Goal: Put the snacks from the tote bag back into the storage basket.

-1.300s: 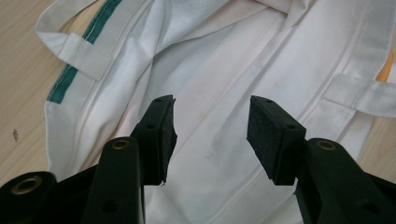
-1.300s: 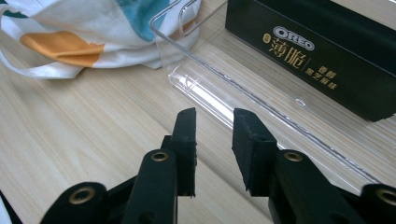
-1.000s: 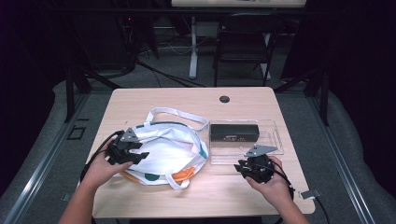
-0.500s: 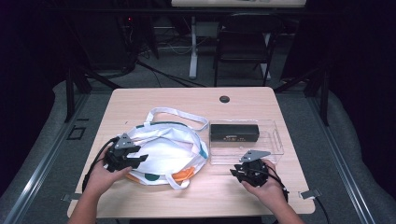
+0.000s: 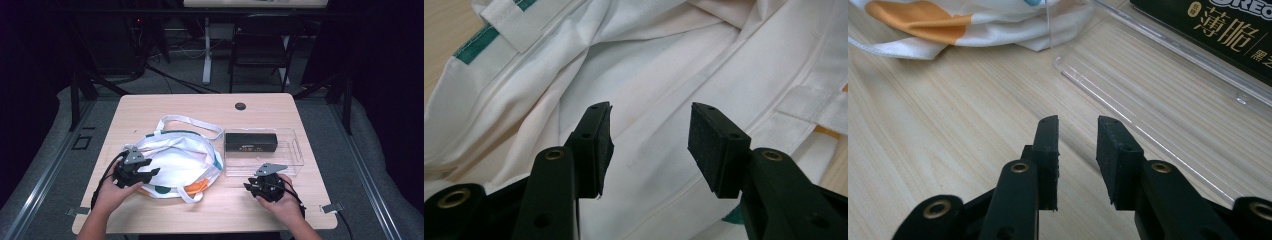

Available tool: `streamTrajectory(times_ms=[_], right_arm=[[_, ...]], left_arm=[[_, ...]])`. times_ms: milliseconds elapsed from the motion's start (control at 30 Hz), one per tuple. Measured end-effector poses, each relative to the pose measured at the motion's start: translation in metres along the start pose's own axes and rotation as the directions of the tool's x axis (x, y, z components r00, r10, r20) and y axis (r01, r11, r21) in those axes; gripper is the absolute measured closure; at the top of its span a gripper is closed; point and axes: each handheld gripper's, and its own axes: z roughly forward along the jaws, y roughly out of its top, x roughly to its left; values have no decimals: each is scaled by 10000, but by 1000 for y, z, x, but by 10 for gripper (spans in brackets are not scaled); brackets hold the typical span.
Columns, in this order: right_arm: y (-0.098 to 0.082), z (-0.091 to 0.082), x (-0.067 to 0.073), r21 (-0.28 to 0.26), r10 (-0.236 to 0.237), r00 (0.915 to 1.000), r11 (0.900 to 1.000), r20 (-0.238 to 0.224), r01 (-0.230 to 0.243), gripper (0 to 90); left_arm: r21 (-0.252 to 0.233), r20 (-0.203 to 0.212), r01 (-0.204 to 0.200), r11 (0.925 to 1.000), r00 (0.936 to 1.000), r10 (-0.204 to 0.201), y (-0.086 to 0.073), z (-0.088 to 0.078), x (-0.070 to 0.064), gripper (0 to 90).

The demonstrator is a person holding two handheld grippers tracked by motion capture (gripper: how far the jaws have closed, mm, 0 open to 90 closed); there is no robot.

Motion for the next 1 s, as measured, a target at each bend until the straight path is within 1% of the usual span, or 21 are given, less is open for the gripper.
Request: streamTrajectory(times_ms=[33,67,100,133,167,200,233,367,433,467,633,833,867,933,1000], right_arm=[[0,1,0,-34,11,10000,10000,-29,-11,706],[0,1,1,-58,41,10000,10000,-52,-42,706],[-1,2,1,-64,57,9998,10000,-177,-58,705],[-1,3,1,-61,69,9999,10000,-148,-70,704],[-1,3,2,-34,-13,9999,10000,-154,13,701],[-1,4,3,-56,-27,10000,10000,-61,26,697],[-1,4,4,-81,-105,9999,9999,-129,104,694],[0,6,6,-97,-271,9995,9996,-149,269,687],[-1,7,7,-1,-205,9994,9998,-280,205,683],[-1,8,8,43,-209,9994,9998,-258,210,683],[-2,10,8,168,-249,9989,9995,-399,256,675],[-2,11,8,146,-186,9987,9997,-476,193,653],[-2,11,8,131,-156,9987,9998,-478,163,648],[-2,11,8,84,-122,9984,9999,-561,127,627],[-3,11,8,39,-170,9982,9998,-576,172,598]], left_arm=[[44,-26,-39,10000,10000,39,0,0,0,515],[-45,-110,-11,10000,9999,11,-1,1,0,515],[-54,-101,28,10000,9999,-29,-1,1,0,515],[-34,-101,17,10000,9999,-18,-2,1,1,515],[-43,-77,22,10000,10000,-22,-2,1,1,515],[-43,-80,21,10000,10000,-21,-2,0,1,514],[-41,-98,9,10000,10000,-9,-2,0,1,513],[-64,-111,28,10000,9999,-29,-2,0,1,511],[-114,-196,10,9999,9998,-12,-3,1,1,509],[-120,-215,14,9999,9998,-17,-3,1,1,509],[-82,-170,65,9999,9998,-67,-4,1,2,507],[-118,-247,76,9999,9997,-79,-3,1,2,504],[-210,-342,72,9998,9994,-79,-4,1,2,503],[-254,-323,148,9996,9994,-156,-4,1,2,500],[-214,-277,143,9997,9995,-148,-3,0,3,497]])
